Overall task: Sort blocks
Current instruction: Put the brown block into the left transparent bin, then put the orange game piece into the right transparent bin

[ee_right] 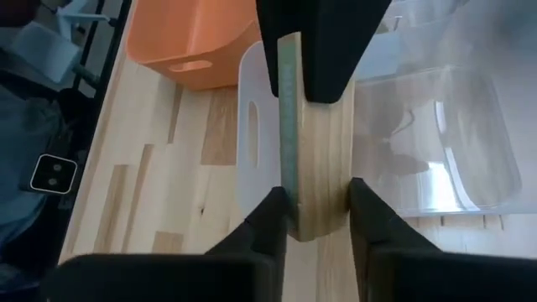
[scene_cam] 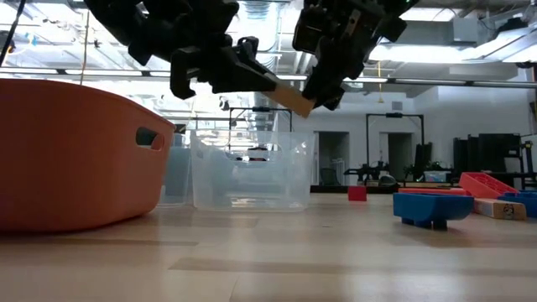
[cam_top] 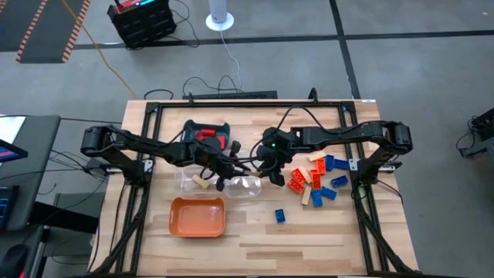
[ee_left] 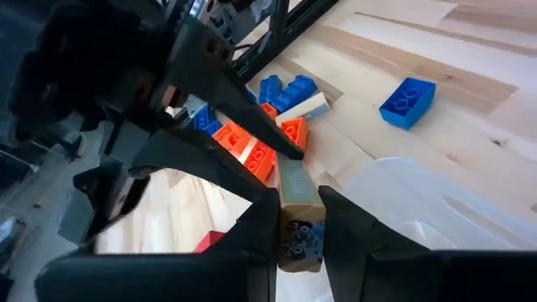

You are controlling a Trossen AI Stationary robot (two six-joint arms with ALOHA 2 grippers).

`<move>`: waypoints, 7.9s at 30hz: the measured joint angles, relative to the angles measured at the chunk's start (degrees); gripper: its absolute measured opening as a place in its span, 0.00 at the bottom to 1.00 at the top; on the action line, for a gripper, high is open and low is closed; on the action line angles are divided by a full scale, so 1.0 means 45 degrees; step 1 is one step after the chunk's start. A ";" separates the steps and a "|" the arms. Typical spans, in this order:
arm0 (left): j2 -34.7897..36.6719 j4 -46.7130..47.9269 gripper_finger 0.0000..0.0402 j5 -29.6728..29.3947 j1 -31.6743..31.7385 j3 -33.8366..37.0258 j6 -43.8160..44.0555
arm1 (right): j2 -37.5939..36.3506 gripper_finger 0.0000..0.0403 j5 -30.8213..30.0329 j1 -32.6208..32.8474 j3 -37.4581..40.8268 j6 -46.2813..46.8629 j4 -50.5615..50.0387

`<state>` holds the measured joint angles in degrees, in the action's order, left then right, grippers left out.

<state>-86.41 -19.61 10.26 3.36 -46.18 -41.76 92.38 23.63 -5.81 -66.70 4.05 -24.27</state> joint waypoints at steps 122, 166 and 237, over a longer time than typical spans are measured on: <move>0.8078 0.4474 0.60 -0.4741 -0.2149 0.3868 0.7694 | -0.2123 0.13 -1.3335 0.6088 0.3344 1.3930 -0.1388; 0.7242 0.4925 0.60 -0.5345 -0.2853 0.3858 0.7375 | 0.0981 0.54 -0.8316 0.4831 0.0467 1.2521 -0.5916; 0.7237 0.5254 0.60 -0.5081 -0.2873 0.3857 0.7529 | 0.2073 0.16 -0.8409 0.3060 -0.2148 0.7136 0.0505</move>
<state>-53.84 4.03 -12.60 -9.56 -28.82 -7.88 101.71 -14.21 7.96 -76.36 36.17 -22.00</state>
